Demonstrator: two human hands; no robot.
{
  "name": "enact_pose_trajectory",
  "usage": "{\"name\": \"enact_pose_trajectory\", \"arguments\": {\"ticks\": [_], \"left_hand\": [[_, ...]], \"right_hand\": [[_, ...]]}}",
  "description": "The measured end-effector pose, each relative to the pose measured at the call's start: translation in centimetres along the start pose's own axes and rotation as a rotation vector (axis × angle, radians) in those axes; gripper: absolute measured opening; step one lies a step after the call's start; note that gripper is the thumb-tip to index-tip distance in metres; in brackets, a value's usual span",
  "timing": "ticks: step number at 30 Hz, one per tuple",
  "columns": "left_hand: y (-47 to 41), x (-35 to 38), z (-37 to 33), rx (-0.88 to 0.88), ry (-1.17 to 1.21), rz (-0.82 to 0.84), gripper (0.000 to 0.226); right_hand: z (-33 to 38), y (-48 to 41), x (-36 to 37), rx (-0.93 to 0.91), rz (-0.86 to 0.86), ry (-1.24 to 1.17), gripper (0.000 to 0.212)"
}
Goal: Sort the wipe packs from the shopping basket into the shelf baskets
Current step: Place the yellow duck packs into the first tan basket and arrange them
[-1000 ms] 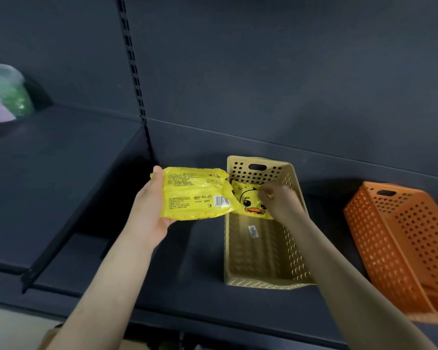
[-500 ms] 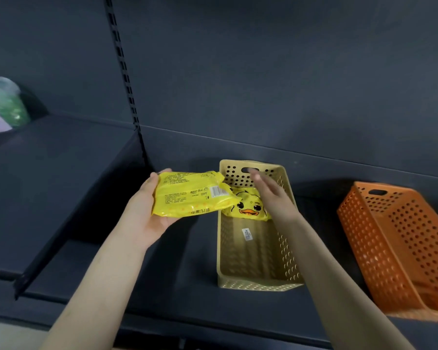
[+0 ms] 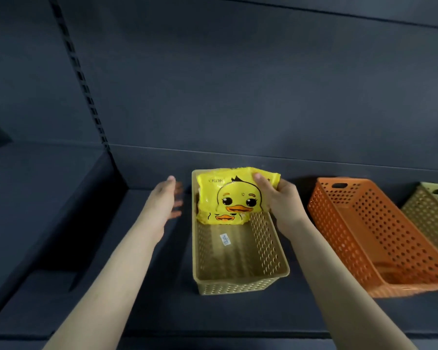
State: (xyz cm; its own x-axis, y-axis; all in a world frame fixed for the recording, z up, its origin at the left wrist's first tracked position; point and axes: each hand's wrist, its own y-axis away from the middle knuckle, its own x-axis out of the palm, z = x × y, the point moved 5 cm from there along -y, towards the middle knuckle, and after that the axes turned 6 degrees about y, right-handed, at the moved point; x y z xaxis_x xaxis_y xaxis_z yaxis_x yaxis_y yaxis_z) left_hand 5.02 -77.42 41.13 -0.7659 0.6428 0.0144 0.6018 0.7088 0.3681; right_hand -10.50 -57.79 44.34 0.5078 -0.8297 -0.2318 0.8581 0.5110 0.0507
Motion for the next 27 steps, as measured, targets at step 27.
{"name": "enact_pose_trajectory", "arguments": {"ticks": [27], "left_hand": [[-2.7, 3.9, 4.2, 0.101, -0.169, 0.312, 0.056]], "right_hand": [[-6.8, 1.4, 7.2, -0.131, 0.462, 1.421, 0.074]]}}
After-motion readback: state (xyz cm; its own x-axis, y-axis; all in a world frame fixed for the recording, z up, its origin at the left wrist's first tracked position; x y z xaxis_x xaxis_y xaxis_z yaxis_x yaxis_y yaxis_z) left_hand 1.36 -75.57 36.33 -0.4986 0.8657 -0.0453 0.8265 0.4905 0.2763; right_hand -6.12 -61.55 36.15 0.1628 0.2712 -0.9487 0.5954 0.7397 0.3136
